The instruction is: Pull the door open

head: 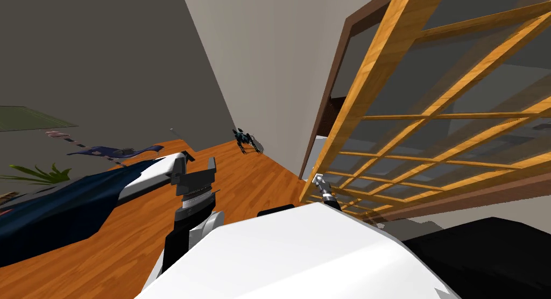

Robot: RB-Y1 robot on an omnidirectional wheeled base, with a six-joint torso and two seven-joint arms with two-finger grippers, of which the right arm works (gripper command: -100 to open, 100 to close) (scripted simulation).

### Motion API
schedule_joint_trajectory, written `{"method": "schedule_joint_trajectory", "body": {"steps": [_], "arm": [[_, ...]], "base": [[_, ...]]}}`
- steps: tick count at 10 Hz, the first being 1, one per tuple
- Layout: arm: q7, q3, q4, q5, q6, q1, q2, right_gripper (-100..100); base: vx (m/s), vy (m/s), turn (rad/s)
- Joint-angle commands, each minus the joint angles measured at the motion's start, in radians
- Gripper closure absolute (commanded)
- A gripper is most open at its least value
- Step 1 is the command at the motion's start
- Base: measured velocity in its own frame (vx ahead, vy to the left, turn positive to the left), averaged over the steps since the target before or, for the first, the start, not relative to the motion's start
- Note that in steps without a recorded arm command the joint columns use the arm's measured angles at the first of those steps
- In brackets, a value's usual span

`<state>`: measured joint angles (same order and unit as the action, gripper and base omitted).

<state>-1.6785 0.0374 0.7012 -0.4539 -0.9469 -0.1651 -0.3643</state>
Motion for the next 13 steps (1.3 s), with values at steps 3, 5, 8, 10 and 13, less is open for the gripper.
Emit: {"method": "schedule_joint_trajectory", "body": {"steps": [3,5,8,10,13], "arm": [[-0.040,0.048,0.026,0.034,-0.030,-0.030,-0.025,100],[-0.062,0.076,0.037,0.053,-0.048,-0.046,-0.039,100],[-0.078,0.102,0.040,0.071,-0.065,-0.059,-0.047,100],[-0.093,0.124,0.046,0.088,-0.085,-0.072,-0.059,100],[-0.118,0.161,0.058,0.117,-0.119,-0.093,-0.078,100]], "base": [[-0.238,-0.037,0.071],[-0.256,0.005,0.061],[-0.168,0.002,0.024],[-0.198,-0.051,0.049],[-0.197,-0.041,0.042]]}}
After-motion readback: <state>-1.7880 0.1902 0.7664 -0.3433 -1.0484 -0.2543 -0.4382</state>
